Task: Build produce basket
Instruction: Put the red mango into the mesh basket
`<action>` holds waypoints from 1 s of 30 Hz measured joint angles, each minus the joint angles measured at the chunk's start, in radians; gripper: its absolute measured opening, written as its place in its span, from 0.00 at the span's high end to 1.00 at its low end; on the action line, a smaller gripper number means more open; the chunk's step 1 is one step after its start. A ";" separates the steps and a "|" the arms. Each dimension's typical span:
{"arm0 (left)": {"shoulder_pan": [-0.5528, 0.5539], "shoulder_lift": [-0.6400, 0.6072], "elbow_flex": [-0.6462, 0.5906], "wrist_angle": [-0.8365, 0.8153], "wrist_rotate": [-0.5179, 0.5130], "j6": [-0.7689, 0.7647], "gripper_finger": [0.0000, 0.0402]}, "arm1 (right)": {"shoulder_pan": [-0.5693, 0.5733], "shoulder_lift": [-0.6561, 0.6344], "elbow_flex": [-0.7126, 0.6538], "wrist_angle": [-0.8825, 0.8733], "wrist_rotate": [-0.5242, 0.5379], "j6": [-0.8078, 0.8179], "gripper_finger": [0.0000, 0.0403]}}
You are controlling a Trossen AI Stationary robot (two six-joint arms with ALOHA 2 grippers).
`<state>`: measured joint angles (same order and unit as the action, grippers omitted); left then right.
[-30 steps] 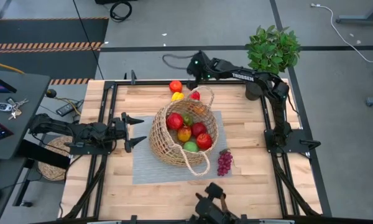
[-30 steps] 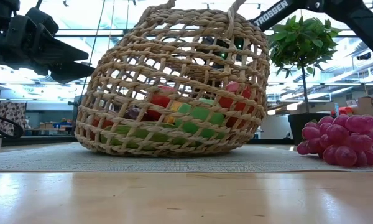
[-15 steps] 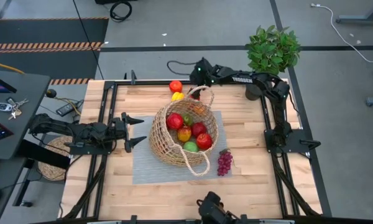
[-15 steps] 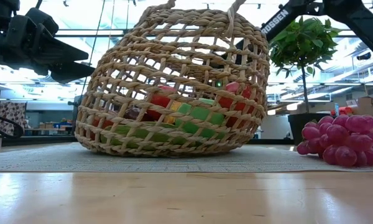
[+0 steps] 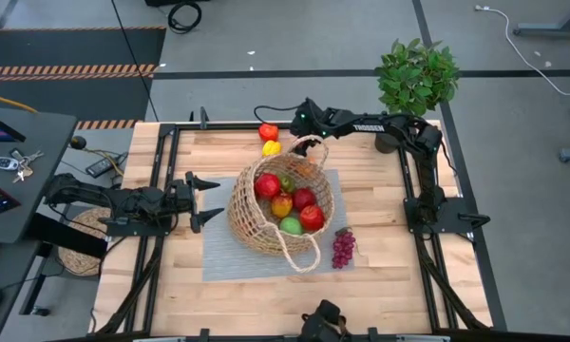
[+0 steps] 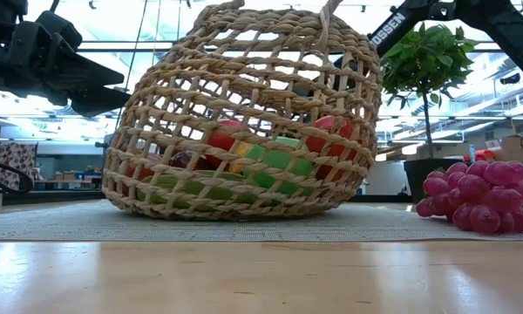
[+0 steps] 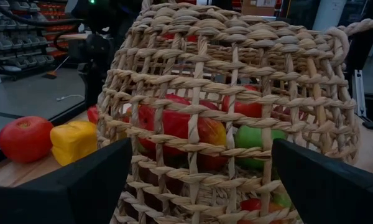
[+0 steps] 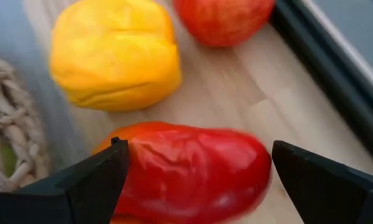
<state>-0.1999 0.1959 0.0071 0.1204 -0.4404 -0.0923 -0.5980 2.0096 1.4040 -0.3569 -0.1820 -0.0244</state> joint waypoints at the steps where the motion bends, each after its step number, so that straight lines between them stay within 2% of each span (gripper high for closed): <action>1: 0.000 0.000 0.000 0.000 0.000 0.000 0.02 | 0.000 -0.001 0.000 0.000 0.020 0.000 0.01; 3: 0.000 0.000 0.000 0.000 0.000 0.000 0.02 | -0.006 -0.002 0.000 0.000 0.047 0.004 0.01; 8: 0.000 0.000 0.000 0.000 0.000 0.000 0.02 | -0.029 -0.002 0.000 -0.058 -0.058 0.042 0.01; 13: 0.000 0.000 0.000 0.000 0.000 0.000 0.02 | -0.032 -0.007 0.003 -0.150 -0.073 0.032 0.01; 19: 0.000 0.000 0.000 0.000 0.000 0.000 0.02 | -0.029 -0.002 0.003 -0.240 -0.264 0.018 0.01; 23: 0.000 0.000 0.000 0.000 0.000 0.000 0.02 | -0.017 -0.003 0.032 -0.393 -0.204 -0.005 0.02; 28: 0.000 0.000 0.000 0.000 0.000 0.000 0.02 | -0.012 0.001 0.078 -0.612 -0.197 -0.032 0.03; 30: 0.000 0.000 0.000 0.000 0.000 0.000 0.02 | -0.006 0.003 0.090 -0.667 -0.160 -0.035 0.03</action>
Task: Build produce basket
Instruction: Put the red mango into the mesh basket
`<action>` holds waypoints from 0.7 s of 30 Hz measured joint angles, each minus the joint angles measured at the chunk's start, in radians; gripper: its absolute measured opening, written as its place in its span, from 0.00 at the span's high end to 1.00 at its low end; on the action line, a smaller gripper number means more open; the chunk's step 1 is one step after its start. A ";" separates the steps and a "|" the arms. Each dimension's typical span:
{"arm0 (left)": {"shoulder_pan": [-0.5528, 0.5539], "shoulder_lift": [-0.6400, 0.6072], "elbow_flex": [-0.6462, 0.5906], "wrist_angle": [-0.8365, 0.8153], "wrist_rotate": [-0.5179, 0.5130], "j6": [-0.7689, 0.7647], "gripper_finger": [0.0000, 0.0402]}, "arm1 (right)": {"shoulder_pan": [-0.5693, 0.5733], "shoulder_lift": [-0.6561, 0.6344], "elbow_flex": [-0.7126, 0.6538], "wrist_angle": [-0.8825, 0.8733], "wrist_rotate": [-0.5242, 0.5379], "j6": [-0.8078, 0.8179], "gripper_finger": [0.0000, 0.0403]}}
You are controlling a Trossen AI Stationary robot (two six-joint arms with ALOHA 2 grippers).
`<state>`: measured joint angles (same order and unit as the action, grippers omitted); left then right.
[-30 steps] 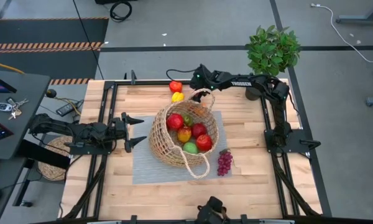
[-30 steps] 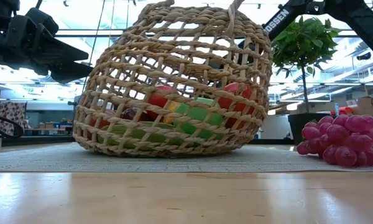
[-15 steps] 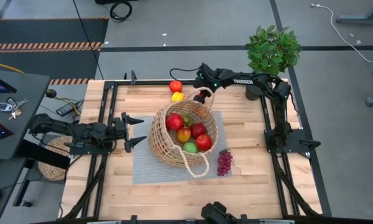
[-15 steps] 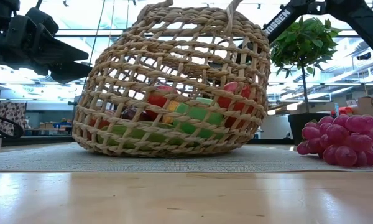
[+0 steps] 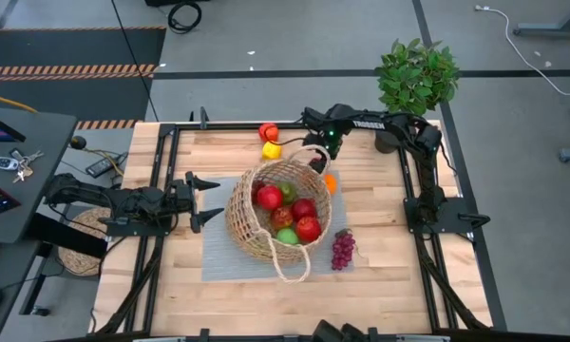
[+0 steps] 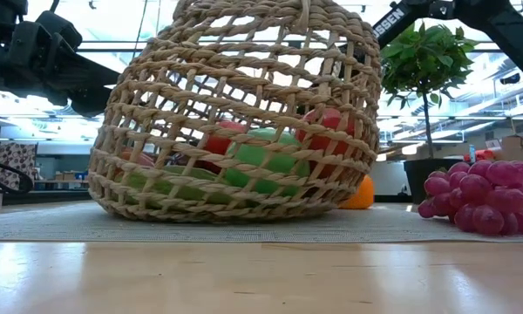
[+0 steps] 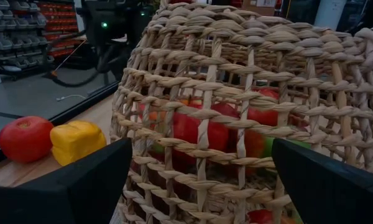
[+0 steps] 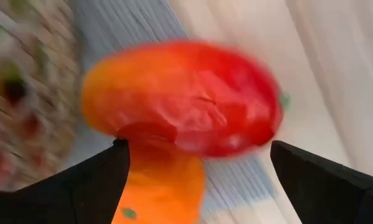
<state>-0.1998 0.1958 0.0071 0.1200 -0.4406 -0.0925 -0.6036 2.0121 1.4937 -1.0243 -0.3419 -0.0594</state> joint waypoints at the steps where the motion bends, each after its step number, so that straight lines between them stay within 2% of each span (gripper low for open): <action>1: 0.000 0.000 0.000 0.000 0.000 0.000 0.02 | 0.003 0.000 0.002 -0.021 0.030 -0.002 0.03; 4: 0.000 0.000 0.000 0.000 0.000 0.000 0.02 | 0.007 0.002 0.002 -0.083 0.099 -0.018 0.04; 9: 0.000 0.000 0.000 0.000 0.000 0.000 0.02 | 0.007 0.002 0.002 -0.126 0.100 -0.035 0.06; 21: 0.000 0.000 0.000 0.000 0.000 0.000 0.02 | 0.020 -0.005 -0.027 0.064 0.079 -0.118 0.08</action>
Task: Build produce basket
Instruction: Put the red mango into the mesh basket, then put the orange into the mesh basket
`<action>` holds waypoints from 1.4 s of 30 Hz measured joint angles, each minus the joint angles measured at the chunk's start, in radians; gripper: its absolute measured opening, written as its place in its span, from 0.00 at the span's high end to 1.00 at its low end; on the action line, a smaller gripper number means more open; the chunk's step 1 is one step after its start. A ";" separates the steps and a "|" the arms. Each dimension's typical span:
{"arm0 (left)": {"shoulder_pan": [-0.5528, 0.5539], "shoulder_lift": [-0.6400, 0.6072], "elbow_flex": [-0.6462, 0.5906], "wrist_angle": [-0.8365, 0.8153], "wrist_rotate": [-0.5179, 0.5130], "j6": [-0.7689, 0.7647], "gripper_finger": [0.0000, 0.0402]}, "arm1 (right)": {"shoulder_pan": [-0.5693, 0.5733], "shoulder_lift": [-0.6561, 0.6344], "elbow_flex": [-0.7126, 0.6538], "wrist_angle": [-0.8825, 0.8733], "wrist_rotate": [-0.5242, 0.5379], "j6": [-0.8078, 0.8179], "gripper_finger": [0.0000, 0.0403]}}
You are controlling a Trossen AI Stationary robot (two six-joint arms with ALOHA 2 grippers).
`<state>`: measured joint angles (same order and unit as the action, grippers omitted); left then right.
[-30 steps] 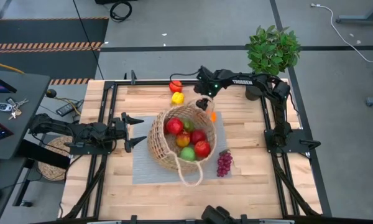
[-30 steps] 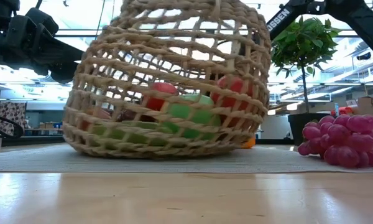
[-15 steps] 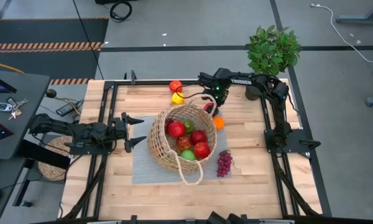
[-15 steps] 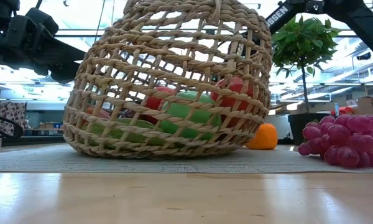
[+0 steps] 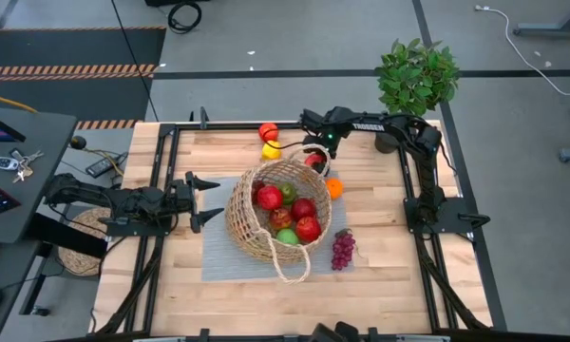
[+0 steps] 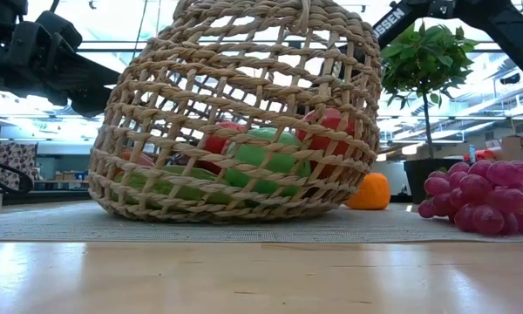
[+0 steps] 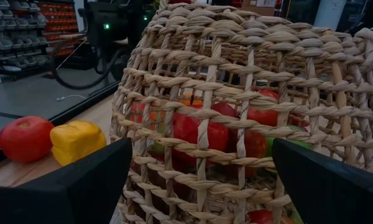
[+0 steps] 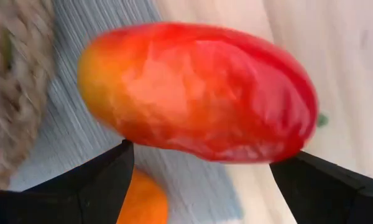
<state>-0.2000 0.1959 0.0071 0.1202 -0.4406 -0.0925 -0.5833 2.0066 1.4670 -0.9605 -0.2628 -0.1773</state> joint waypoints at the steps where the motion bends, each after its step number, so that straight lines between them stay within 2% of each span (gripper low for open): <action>1: 0.000 0.000 0.000 0.000 0.000 0.000 0.02 | 0.003 -0.003 0.000 0.024 0.000 -0.007 0.08; 7: 0.000 0.000 0.000 0.000 0.000 0.000 0.02 | 0.008 -0.004 0.000 0.133 -0.001 -0.046 0.08; 14: 0.000 0.000 0.000 0.000 0.000 0.000 0.02 | -0.007 -0.074 0.000 0.144 0.000 -0.089 0.08; 21: 0.000 0.000 0.000 0.000 0.000 0.000 0.02 | -0.036 -0.091 0.001 0.405 -0.208 -0.125 0.08; 25: 0.000 0.000 0.000 0.000 0.000 0.000 0.02 | -0.047 -0.041 0.001 0.453 -0.224 -0.125 0.08; 28: 0.000 0.000 0.000 0.000 0.000 0.000 0.02 | -0.046 -0.040 0.001 0.425 -0.174 -0.135 0.08; 33: 0.000 0.000 0.000 0.000 0.000 0.000 0.02 | -0.059 -0.120 -0.008 0.228 -0.160 -0.134 0.08; 37: 0.000 0.000 0.000 0.000 0.000 0.000 0.02 | -0.059 -0.246 -0.140 0.225 -0.092 -0.111 0.09; 42: 0.000 0.000 0.000 0.000 0.000 0.000 0.02 | -0.053 -0.500 -0.413 0.391 -0.074 -0.025 0.09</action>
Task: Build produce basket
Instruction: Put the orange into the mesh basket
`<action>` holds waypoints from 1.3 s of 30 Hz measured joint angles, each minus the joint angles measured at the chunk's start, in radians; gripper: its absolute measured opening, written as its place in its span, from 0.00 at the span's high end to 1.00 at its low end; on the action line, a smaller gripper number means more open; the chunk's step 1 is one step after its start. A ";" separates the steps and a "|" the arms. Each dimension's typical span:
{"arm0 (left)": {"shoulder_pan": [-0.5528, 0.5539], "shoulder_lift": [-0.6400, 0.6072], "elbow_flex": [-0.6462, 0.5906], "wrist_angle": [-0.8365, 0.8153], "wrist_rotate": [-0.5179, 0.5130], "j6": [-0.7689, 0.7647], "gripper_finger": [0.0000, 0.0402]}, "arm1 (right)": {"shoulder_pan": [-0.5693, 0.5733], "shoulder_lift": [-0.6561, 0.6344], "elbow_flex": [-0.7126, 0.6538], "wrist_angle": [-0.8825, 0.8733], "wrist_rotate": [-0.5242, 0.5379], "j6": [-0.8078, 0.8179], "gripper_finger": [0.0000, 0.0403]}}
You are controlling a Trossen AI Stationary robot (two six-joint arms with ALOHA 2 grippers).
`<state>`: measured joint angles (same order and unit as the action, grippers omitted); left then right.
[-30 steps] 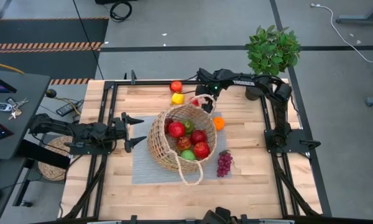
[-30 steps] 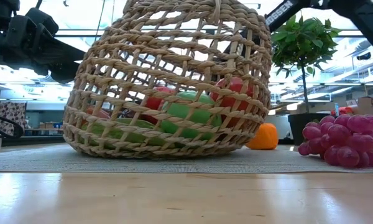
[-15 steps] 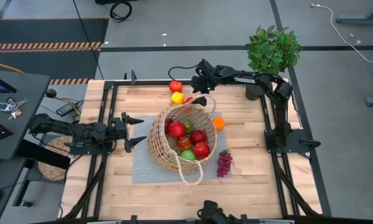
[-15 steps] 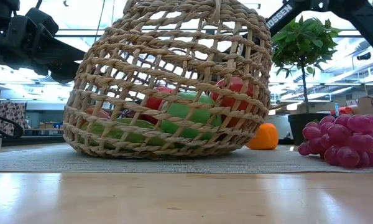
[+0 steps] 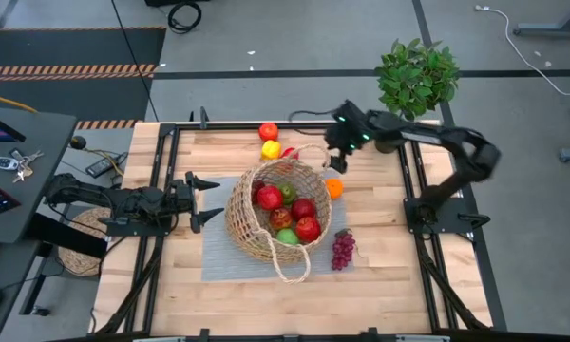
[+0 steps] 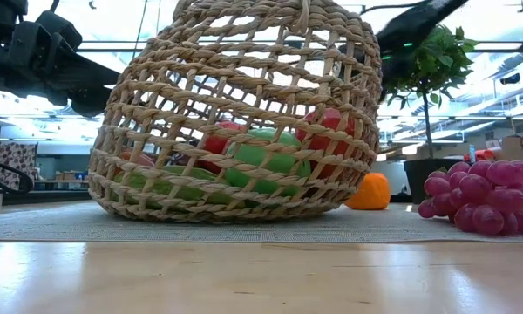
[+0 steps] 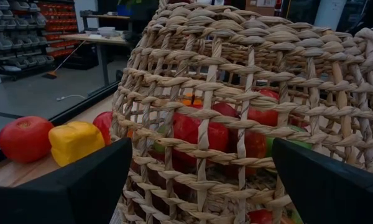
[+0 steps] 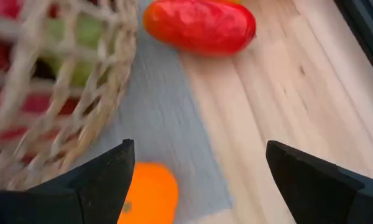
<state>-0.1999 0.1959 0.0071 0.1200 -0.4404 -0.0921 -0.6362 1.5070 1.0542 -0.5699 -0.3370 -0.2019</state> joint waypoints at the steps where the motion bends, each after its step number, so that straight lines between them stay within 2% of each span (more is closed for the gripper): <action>1: 0.000 0.000 0.000 0.000 0.000 0.000 0.02 | 0.006 -0.054 -0.060 0.033 0.003 0.016 0.09; 10: 0.000 0.000 0.000 0.000 0.000 0.000 0.02 | 0.136 -0.457 -0.483 0.301 0.026 0.161 0.09; 13: 0.000 0.000 0.000 0.000 0.000 0.000 0.02 | 0.207 -0.533 -0.607 0.432 0.114 0.206 0.09; 16: 0.000 0.000 0.000 0.000 0.000 -0.001 0.02 | 0.273 -0.556 -0.723 0.630 0.199 0.210 0.09; 20: 0.000 0.000 0.000 0.000 0.000 0.000 0.02 | 0.326 -0.530 -0.846 0.898 0.228 0.197 0.09; 23: 0.000 0.000 0.000 0.000 0.000 0.000 0.02 | 0.342 -0.485 -0.901 1.021 0.265 0.197 0.09; 30: 0.000 0.000 0.000 0.000 0.000 0.000 0.02 | 0.343 -0.341 -0.911 1.114 0.294 0.228 0.09; 39: 0.000 0.000 0.000 0.000 0.000 0.000 0.02 | 0.342 -0.106 -0.908 1.370 0.305 0.228 0.09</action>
<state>-0.2001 0.1959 0.0071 0.1203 -0.4404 -0.0921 -0.2939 1.4009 0.1466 0.8005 -0.0322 0.0258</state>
